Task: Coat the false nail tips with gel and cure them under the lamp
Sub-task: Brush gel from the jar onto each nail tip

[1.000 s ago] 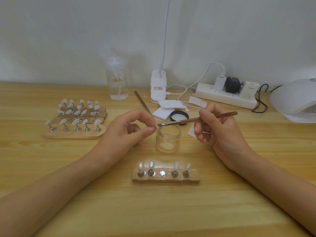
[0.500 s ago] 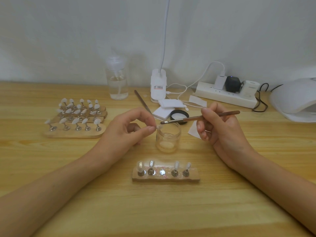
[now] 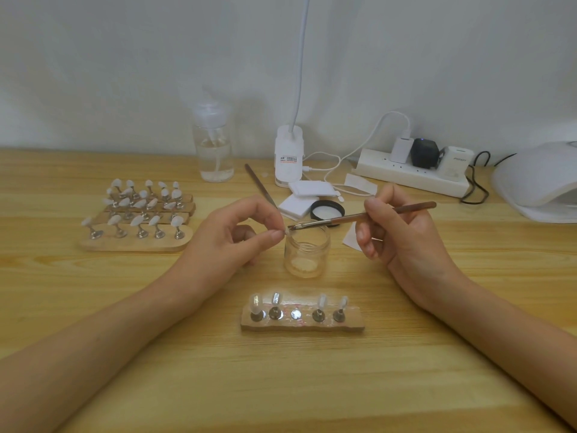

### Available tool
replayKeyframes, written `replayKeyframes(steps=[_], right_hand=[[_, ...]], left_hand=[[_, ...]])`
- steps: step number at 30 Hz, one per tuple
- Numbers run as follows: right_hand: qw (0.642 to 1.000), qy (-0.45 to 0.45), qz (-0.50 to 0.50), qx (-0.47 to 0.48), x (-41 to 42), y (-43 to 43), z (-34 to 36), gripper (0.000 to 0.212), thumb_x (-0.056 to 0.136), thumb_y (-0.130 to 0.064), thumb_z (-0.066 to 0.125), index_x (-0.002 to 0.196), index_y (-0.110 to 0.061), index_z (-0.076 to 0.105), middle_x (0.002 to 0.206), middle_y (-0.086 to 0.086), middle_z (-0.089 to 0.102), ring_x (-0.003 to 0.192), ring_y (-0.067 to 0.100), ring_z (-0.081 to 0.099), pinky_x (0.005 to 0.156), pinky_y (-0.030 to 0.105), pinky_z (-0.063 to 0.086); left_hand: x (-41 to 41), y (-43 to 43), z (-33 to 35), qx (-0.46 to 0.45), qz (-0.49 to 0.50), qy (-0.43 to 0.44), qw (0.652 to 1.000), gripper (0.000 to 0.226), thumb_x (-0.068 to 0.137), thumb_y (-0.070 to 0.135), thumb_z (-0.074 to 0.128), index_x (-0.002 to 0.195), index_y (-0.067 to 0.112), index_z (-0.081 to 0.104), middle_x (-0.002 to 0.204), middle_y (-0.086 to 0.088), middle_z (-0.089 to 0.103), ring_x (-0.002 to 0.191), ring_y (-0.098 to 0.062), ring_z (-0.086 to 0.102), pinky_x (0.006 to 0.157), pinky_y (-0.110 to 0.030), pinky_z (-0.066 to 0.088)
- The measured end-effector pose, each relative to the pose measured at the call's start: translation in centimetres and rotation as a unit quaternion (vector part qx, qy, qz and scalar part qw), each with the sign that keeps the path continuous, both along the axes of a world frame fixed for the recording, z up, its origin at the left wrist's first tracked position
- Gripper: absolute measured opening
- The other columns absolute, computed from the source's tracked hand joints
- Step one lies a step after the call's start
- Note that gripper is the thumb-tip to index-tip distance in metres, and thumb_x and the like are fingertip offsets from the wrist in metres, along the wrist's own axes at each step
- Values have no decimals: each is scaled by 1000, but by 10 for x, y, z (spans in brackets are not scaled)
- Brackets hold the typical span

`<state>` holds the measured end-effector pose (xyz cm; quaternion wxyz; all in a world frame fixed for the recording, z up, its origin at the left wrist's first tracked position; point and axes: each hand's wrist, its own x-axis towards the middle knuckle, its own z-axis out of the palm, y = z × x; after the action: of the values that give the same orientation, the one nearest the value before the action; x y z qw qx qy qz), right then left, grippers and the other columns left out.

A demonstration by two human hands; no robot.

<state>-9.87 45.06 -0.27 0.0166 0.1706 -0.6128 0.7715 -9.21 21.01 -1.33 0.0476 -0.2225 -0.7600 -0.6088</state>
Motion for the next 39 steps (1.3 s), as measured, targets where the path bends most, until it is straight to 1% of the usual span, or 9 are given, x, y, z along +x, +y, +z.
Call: replayKeyframes(steps=[4,8,11,15,18,24,30,35,39], right_hand=[[999,-16,-29,8,-1,1,-1,20,87,-23,60,76,-14,46,57,3,60,49,13,52,45,19,43],[1000,2,-6,-12,0,1,0,19,90,-22,58,75,-16,48,58,2,60,49,12,53,46,18,43],[1000,4,-3,1,0,0,0,19,90,-22,58,76,-15,47,58,3,60,49,13,53,46,19,43],[1000,-9,-28,0,-1,0,-1,20,88,-22,59,75,-15,45,56,3,60,47,12,52,45,19,42],[1000,3,-18,-16,0,1,0,20,89,-21,58,75,-15,45,57,2,60,47,11,52,45,18,42],[1000,-6,-22,6,0,0,-1,21,88,-22,59,75,-15,45,56,3,59,48,13,52,45,19,42],[1000,6,-8,-13,0,0,0,19,90,-21,58,73,-17,48,57,2,60,47,12,52,45,19,42],[1000,-10,-28,8,-1,0,-1,21,88,-23,60,75,-15,45,56,3,59,48,14,51,45,20,42],[1000,-9,-24,-13,-1,1,0,21,88,-23,59,74,-16,46,56,2,58,47,12,51,45,19,41]], left_hand=[[0,0,-1,-1,1,1,1000,8,86,21,72,84,26,67,83,17,63,59,-11,50,57,-22,46],[0,-1,0,-2,0,-1,1000,6,86,23,73,85,26,67,82,17,63,59,-10,50,56,-22,47],[1,0,0,-1,0,-4,1000,6,86,24,73,84,26,67,81,18,63,59,-11,50,57,-22,47],[1,0,1,2,5,-4,1000,3,86,18,69,86,19,67,80,17,63,58,-15,48,56,-24,46],[2,1,2,3,6,-6,1000,4,84,20,69,86,18,66,79,17,63,58,-14,48,56,-25,45],[2,1,1,-2,8,-7,1000,6,88,13,69,86,18,66,79,18,62,58,-13,48,57,-25,44],[1,0,1,-5,3,-8,1000,4,84,25,71,84,25,67,81,18,63,59,-13,49,57,-23,46],[1,0,1,-2,1,-7,1000,7,84,26,73,84,25,67,82,17,64,59,-14,48,56,-23,45],[1,-1,1,-2,1,-8,1000,7,84,25,73,83,24,66,82,17,65,60,-14,49,56,-21,46]])
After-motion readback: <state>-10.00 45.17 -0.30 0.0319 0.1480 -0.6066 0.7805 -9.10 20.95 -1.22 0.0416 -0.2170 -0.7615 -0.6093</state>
